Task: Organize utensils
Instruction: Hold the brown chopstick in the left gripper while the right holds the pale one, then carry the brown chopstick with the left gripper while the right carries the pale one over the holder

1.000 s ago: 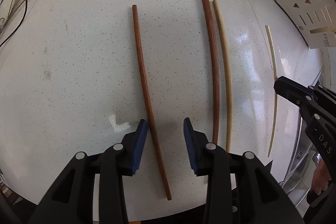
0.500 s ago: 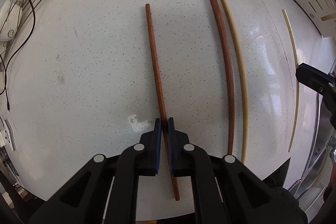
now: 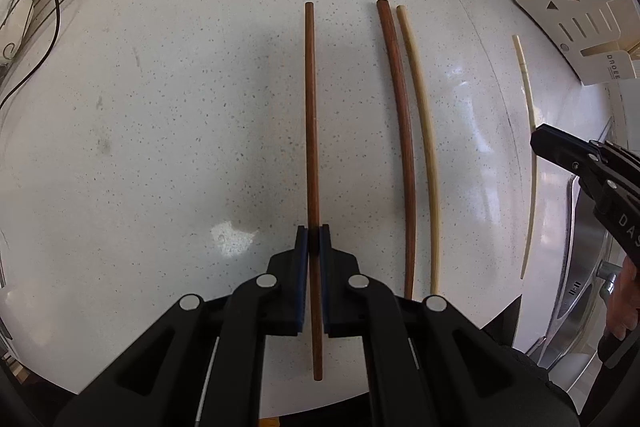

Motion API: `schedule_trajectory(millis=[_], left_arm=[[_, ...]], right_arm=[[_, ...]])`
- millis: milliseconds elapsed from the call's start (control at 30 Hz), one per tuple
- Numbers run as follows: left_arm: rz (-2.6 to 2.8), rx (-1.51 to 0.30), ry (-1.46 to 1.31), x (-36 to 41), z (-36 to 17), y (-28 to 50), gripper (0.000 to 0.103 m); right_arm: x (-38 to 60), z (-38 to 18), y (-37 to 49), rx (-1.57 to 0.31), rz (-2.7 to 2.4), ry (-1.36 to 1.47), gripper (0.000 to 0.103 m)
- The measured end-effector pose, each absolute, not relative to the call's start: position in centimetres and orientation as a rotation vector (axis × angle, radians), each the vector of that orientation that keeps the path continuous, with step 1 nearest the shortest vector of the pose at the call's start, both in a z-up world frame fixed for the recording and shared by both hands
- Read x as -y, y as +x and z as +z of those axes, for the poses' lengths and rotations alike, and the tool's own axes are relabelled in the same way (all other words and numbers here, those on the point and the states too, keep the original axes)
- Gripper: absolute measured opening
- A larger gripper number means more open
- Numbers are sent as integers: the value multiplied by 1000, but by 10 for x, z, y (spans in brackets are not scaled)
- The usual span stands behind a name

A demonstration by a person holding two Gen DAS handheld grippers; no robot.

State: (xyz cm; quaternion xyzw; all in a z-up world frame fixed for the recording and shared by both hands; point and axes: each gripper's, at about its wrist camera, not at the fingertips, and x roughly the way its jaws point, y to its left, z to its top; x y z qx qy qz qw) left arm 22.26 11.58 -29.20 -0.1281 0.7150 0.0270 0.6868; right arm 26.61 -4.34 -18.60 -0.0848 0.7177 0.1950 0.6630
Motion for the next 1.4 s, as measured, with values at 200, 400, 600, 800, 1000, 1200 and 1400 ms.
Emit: schedule_trajectory(millis=[200,400,600,800,1000,1200,1400], left_arm=[[47,-1520,-296,-114,-263,223,5],[7,-1389,-329,-111,-225,219,5],[-25,-1229,-355,-110,-186,222,5],[-71,-1128,-367,-106,-157,230,5],[-117,-1045,-356,-98,-133,242,5],[-175,-968,-326,-78,-108,258,5],[-201,-893,-268,-57,-81,276,5]], right_arm=[[47,-180,265,-1612,455,-149,4],[58,-156,269,-1559,458,-69,4],[68,-124,276,-1476,439,-6,4],[77,-92,281,-1398,409,21,4],[89,-61,284,-1315,383,36,4],[99,-28,289,-1179,347,18,4],[129,7,303,-1061,277,58,4]])
